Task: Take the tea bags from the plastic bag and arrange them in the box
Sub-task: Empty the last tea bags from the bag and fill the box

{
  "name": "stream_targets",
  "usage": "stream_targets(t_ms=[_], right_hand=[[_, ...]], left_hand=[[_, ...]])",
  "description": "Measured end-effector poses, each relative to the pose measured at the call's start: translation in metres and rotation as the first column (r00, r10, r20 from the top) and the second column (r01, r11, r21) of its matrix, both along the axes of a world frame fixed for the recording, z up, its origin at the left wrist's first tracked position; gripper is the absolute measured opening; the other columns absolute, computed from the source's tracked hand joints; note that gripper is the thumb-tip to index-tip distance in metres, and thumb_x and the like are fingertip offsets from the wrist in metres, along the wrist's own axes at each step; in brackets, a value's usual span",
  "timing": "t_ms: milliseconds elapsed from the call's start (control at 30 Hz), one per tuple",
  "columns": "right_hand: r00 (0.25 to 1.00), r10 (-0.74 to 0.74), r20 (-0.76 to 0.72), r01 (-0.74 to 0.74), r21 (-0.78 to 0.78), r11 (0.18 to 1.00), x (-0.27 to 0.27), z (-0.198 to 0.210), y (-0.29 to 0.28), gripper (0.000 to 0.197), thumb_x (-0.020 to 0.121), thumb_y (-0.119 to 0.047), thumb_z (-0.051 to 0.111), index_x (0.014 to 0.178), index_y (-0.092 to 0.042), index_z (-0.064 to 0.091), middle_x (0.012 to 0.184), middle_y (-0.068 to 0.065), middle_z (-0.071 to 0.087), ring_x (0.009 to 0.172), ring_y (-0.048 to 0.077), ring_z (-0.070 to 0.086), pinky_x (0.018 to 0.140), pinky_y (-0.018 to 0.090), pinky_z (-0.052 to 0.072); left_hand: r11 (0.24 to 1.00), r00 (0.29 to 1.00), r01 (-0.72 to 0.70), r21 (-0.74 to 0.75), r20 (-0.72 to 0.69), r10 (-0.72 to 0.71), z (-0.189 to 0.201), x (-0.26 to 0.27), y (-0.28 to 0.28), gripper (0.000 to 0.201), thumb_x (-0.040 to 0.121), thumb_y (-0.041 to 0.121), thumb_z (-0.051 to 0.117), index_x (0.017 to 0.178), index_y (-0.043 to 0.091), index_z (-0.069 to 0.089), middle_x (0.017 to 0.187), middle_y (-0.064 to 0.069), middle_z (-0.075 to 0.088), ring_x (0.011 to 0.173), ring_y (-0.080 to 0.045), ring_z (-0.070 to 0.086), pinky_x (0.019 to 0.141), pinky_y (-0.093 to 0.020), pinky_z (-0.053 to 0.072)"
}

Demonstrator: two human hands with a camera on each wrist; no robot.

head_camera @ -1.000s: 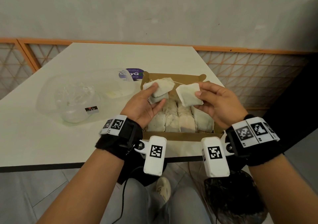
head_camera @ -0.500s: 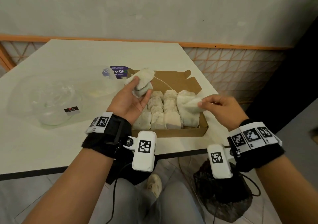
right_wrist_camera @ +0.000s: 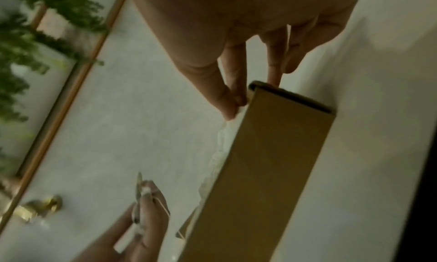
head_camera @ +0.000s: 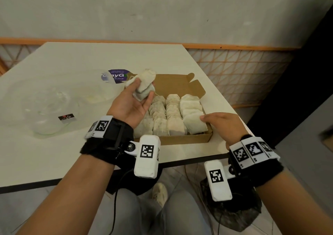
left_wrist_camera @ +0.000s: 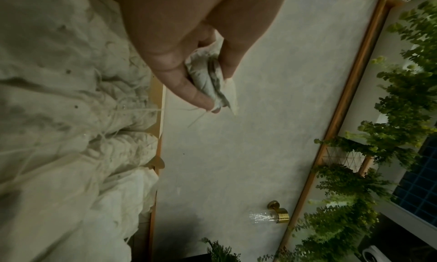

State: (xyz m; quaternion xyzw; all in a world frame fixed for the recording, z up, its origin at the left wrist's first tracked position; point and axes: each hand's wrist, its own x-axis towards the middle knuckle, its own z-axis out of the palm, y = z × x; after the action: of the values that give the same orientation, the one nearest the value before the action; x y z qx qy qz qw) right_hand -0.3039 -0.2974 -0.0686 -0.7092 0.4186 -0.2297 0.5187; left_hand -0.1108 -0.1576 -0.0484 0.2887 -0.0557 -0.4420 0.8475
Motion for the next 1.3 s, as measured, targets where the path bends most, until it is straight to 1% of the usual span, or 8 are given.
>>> stream_targets(t_ms=[100,233,467,667,800,967,1167,1300], right_hand=[[0.991,-0.081,-0.103,0.051,-0.261,0.964,0.001,-0.008,0.003,0.005,0.075,-0.034,0.071,0.072,-0.03,0.072,0.101,-0.002,0.068,0.107,0.022,0.056,0.093,0.035,0.046],[0.976,-0.079,-0.205,-0.028,-0.475,0.88,0.001,0.008,0.012,0.017,0.081,-0.034,0.067,0.098,-0.03,0.066,0.121,0.003,0.046,0.118,0.022,0.042,0.1,0.033,0.036],[0.973,0.194,0.125,-0.175,-0.152,0.973,0.03,0.053,0.017,0.03,0.077,-0.041,0.07,0.097,-0.019,0.067,0.086,-0.005,0.066,0.076,0.004,0.06,0.066,0.018,0.043],[0.972,0.158,0.172,-0.119,-0.217,0.969,0.034,0.064,-0.005,0.008,0.08,-0.014,0.07,0.074,-0.014,0.065,0.07,-0.002,0.062,0.05,-0.005,0.053,0.049,0.007,0.04],[0.986,0.148,-0.071,-0.164,-0.357,0.92,0.031,0.066,-0.022,0.007,0.081,-0.02,0.069,0.082,-0.014,0.067,0.074,-0.002,0.062,0.064,0.003,0.054,0.057,0.011,0.041],[0.88,0.389,-0.273,-0.46,-0.282,0.842,0.033,0.079,-0.017,0.004,0.082,-0.015,0.067,0.08,-0.019,0.067,0.07,-0.003,0.063,0.057,-0.002,0.053,0.057,0.009,0.043],[0.829,0.548,-0.109,-0.555,-0.036,0.831,0.021,0.089,-0.016,0.014,0.086,-0.018,0.06,0.094,-0.01,0.069,0.084,0.007,0.065,0.072,0.012,0.057,0.067,0.018,0.051],[0.764,0.593,-0.254,-0.631,-0.099,0.77,0.015,0.088,-0.017,0.03,0.068,-0.015,0.076,0.097,-0.015,0.07,0.097,0.01,0.072,0.087,0.02,0.066,0.084,0.028,0.052]], left_hand=[[0.999,0.999,0.03,0.023,0.021,-0.031,0.001,-0.005,-0.003,0.035,0.096,0.023,0.052,0.129,0.011,0.053,0.101,-0.008,0.067,0.081,-0.015,0.069,0.069,-0.022,0.058],[0.995,0.996,0.047,0.092,0.067,-0.054,0.001,-0.013,-0.006,0.025,0.095,0.022,0.055,0.118,0.013,0.057,0.104,-0.006,0.068,0.084,-0.016,0.069,0.069,-0.024,0.058],[0.958,0.957,0.15,0.246,0.205,-0.203,0.005,-0.041,-0.022,0.016,0.091,0.022,0.061,0.105,0.015,0.061,0.095,-0.002,0.067,0.083,-0.015,0.065,0.069,-0.022,0.057],[0.923,0.925,0.129,0.362,0.292,-0.244,0.004,-0.042,-0.021,0.021,0.089,0.023,0.063,0.108,0.012,0.061,0.096,-0.004,0.065,0.078,-0.012,0.062,0.055,-0.017,0.054],[0.907,0.818,-0.055,0.418,0.54,-0.199,0.005,-0.036,-0.015,0.017,0.09,0.024,0.062,0.102,0.013,0.067,0.096,0.001,0.067,0.081,-0.007,0.062,0.061,-0.015,0.05],[0.9,0.583,-0.033,0.434,0.74,-0.336,0.013,-0.052,-0.019,0.026,0.084,0.022,0.068,0.105,0.007,0.07,0.101,-0.006,0.07,0.089,-0.009,0.064,0.081,-0.019,0.051],[0.906,0.574,-0.051,0.419,0.755,-0.317,0.011,-0.064,-0.027,0.003,0.08,0.014,0.073,0.084,0.015,0.072,0.081,-0.002,0.071,0.077,-0.012,0.065,0.074,-0.027,0.052],[0.892,0.584,-0.066,0.447,0.742,-0.328,0.008,-0.068,-0.032,0.007,0.076,0.011,0.076,0.077,0.016,0.072,0.076,-0.001,0.071,0.076,-0.014,0.065,0.076,-0.03,0.053]])
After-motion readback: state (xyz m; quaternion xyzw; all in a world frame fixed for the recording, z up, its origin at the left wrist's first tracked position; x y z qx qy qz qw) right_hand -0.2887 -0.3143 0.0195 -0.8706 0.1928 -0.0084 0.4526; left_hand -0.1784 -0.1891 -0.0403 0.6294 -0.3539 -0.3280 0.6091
